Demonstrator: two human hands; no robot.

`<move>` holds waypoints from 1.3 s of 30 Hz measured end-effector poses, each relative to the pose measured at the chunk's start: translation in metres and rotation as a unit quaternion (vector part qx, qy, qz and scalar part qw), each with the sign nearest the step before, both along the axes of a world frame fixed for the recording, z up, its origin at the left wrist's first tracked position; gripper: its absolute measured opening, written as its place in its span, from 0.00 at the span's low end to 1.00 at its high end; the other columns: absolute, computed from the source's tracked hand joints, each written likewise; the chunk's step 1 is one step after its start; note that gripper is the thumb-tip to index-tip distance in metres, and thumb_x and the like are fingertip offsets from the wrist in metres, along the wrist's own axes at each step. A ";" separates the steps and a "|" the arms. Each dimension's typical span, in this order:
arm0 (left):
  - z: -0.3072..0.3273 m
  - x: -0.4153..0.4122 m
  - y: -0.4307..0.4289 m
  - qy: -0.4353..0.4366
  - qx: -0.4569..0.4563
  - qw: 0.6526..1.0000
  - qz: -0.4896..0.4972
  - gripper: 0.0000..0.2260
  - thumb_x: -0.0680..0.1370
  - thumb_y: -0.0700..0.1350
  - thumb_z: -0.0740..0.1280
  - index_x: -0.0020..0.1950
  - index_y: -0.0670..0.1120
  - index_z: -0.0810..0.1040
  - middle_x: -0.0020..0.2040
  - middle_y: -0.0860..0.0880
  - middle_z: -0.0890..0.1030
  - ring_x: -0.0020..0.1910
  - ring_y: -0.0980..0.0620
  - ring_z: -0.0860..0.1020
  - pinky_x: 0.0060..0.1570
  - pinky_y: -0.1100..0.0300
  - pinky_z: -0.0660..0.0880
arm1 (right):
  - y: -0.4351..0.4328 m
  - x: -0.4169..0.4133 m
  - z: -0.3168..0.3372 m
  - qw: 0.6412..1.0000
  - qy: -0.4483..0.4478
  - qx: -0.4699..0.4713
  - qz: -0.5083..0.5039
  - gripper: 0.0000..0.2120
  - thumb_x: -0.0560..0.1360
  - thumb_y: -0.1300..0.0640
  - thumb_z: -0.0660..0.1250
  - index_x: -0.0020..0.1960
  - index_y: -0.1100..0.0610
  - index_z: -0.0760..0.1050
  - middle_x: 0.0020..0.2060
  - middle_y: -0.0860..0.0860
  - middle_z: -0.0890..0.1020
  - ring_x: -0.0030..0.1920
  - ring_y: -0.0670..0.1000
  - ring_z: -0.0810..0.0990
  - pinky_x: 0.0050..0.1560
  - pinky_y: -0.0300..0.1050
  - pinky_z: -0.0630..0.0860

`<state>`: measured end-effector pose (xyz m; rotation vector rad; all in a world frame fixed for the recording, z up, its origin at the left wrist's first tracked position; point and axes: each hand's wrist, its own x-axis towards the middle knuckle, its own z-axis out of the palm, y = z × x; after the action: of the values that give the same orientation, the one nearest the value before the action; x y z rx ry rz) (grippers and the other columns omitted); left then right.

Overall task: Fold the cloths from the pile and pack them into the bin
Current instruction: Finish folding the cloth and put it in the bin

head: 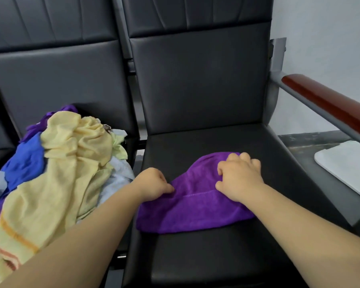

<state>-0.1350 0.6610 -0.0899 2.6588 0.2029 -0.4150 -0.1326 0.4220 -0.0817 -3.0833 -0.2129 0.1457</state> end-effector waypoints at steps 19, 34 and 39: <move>0.004 0.019 0.023 0.096 -0.617 0.737 0.260 0.16 0.78 0.31 0.63 0.36 0.48 0.66 0.40 0.46 0.78 0.36 0.48 0.78 0.36 0.57 0.80 | 0.005 0.010 -0.019 0.986 0.072 0.116 0.093 0.09 0.80 0.60 0.64 0.52 0.45 0.73 0.52 0.46 0.73 0.49 0.48 0.75 0.52 0.49 0.79; -0.006 -0.002 -0.014 0.059 -0.207 0.975 0.059 0.07 0.81 0.44 0.67 0.50 0.43 0.83 0.35 0.46 0.78 0.25 0.52 0.72 0.22 0.66 0.68 | 0.019 0.005 -0.016 0.988 0.060 0.127 0.061 0.15 0.78 0.34 0.66 0.46 0.45 0.77 0.50 0.45 0.74 0.49 0.48 0.76 0.52 0.49 0.80; -0.003 -0.010 -0.027 0.135 -0.185 0.973 -0.013 0.03 0.74 0.40 0.70 0.42 0.45 0.84 0.27 0.48 0.73 0.25 0.51 0.68 0.25 0.64 0.61 | 0.015 0.006 -0.021 0.987 0.063 0.131 0.070 0.13 0.76 0.37 0.70 0.53 0.43 0.76 0.53 0.45 0.73 0.53 0.50 0.75 0.52 0.48 0.79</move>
<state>-0.1453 0.6340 -0.0928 2.2358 0.1548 -0.7473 -0.1269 0.4370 -0.1030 -2.7865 -0.4083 0.2917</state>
